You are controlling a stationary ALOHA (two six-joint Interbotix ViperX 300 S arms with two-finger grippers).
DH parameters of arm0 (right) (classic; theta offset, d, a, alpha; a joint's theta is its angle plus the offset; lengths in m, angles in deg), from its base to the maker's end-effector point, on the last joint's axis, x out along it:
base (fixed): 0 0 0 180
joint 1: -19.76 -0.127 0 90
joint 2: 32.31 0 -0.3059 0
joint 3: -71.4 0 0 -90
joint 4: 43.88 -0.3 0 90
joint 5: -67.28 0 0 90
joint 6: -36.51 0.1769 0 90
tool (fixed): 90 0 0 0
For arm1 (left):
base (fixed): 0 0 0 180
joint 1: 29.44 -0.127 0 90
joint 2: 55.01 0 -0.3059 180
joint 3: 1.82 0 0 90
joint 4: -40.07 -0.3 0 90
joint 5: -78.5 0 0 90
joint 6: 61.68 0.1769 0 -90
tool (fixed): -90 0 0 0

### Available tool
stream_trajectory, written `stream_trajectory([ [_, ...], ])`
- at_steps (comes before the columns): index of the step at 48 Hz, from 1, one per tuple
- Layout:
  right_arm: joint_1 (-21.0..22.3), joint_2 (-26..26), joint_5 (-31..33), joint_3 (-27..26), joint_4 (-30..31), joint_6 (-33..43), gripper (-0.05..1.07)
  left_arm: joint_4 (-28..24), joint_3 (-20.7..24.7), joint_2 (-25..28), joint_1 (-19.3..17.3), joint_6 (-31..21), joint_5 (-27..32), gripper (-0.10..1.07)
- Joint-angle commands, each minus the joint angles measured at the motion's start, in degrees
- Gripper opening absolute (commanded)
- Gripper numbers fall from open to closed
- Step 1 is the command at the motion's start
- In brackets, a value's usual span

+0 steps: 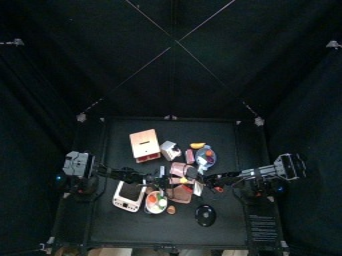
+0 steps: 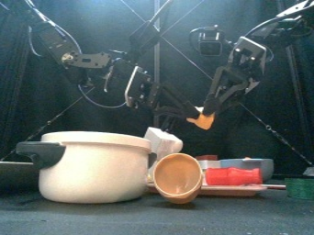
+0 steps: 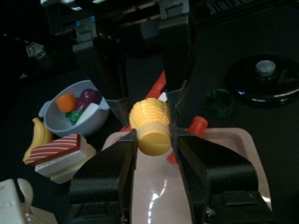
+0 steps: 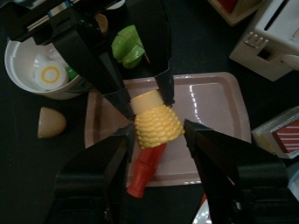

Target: Hand over corn bottom

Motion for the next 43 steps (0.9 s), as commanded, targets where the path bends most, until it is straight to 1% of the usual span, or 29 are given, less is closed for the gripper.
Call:
stream_trajectory([
  [1,-0.1,-0.9,-0.4,-1.2,0.3,-0.1,0.90,-0.1,-0.2,-2.3,-0.3,-0.2,-0.4,0.61],
  [6,-0.2,-1.2,-0.4,-1.1,0.3,-0.1,0.93,0.0,-1.6,-3.6,-0.6,-0.2,-0.4,0.61],
  [18,0.1,-1.3,-0.4,-1.1,0.3,-0.1,0.93,0.1,-5.5,-6.5,-1.1,-0.4,-0.4,0.61],
  [32,0.4,0.9,-0.4,-2.8,0.4,-0.2,0.93,0.3,-9.7,-10.5,-1.6,-0.5,-0.4,0.60],
  [37,0.9,2.6,-0.4,-3.9,1.4,-0.2,0.93,1.0,-13.2,-13.2,-1.6,-0.5,-0.4,0.60],
  [43,1.8,6.1,-0.5,-6.7,4.3,-0.2,0.93,2.6,-18.2,-17.3,-1.6,-0.6,-0.4,0.60],
])
